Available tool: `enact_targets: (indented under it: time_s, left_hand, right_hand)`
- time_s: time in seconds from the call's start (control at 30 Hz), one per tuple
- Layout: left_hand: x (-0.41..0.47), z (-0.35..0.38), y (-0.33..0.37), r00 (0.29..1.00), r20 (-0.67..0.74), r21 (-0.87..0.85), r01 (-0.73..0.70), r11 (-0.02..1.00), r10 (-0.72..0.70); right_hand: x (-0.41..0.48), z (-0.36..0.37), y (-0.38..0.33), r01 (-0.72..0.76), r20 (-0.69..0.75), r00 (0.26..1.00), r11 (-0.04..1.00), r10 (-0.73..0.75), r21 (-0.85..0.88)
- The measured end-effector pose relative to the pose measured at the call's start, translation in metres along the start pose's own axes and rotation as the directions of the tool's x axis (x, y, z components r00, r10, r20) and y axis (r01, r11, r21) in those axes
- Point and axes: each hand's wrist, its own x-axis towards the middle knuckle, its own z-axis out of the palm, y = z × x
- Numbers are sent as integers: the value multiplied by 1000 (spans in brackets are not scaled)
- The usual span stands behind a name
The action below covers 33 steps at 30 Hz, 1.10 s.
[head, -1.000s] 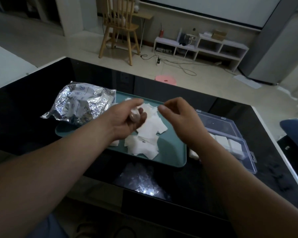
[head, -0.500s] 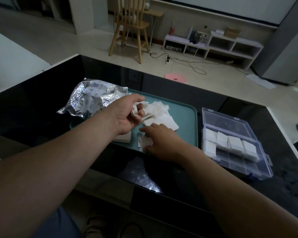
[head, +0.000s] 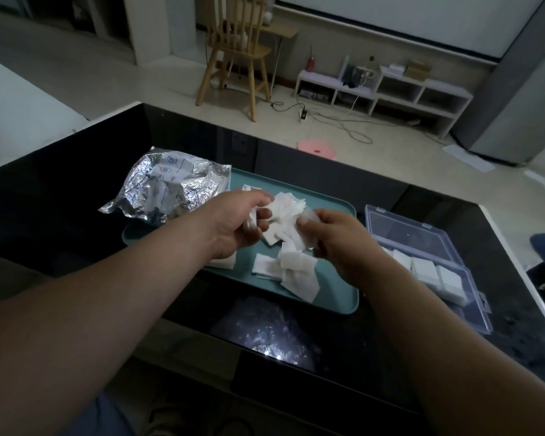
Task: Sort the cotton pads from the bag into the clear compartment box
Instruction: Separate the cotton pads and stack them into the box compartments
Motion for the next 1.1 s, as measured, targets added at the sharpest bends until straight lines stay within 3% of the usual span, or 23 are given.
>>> enact_targets:
  time_s: [0.1,0.23,0.3,0.5,0.63,0.73,0.9,1.03,1.1]
  left_hand:
    - [-9,7,-3,993,114,56,30,998,-36]
    - [-18,16,-8,956,293,162,-55,985,5]
    - [-20,18,-10,953,299,209,-119,971,52]
    - [-20,19,-13,962,265,159,-110,981,65]
    - [-23,20,-10,942,331,26,-71,997,59]
    - [-18,19,-11,938,345,-5,-38,999,37]
    - [-16,17,-12,924,380,-64,80,995,-50]
    - [-24,20,-9,876,477,-54,105,993,-67]
    - [-24,20,-9,873,483,13,66,998,-64]
  right_hand:
    - [-3,-3,-7,-51,43,998,980,44,193]
    - [-9,1,-12,-28,42,999,979,20,203]
    - [-10,2,-12,-30,26,999,971,24,238]
    - [-12,1,-9,-127,98,990,926,98,355]
    - [-13,-4,-15,-60,-58,994,913,91,403]
    - [-15,-18,-20,-9,-134,989,926,64,377]
    - [-16,-23,-20,26,87,995,954,-54,299]
    - [-16,-11,-19,93,64,993,992,-99,85]
    - [-18,-2,-20,129,60,989,989,-133,72]
